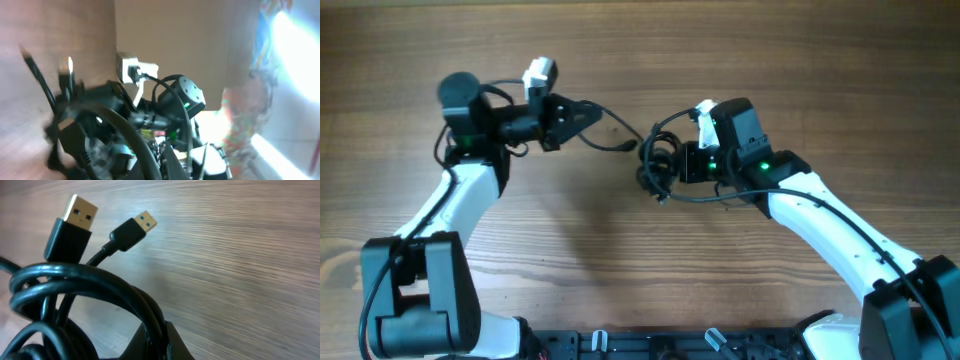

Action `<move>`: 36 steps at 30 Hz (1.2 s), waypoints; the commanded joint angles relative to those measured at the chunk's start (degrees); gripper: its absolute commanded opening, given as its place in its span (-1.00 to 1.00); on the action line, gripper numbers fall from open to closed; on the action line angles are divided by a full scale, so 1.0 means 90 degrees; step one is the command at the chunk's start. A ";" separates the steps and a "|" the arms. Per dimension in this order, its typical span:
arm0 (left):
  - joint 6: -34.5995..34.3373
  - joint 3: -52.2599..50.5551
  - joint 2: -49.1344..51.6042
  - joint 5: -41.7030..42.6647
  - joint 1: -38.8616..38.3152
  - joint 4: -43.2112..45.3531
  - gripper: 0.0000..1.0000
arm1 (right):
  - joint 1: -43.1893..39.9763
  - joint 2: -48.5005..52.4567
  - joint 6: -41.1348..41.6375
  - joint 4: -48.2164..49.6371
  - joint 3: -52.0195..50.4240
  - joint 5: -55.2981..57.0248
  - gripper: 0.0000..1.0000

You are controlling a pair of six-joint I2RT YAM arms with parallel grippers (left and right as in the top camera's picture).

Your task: Untangle cables

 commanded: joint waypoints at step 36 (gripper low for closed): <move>0.4624 0.0277 -0.0920 -0.6462 -0.1814 -0.7327 1.00 | 0.0369 -0.0753 0.1416 -0.1855 -0.0080 0.2628 0.35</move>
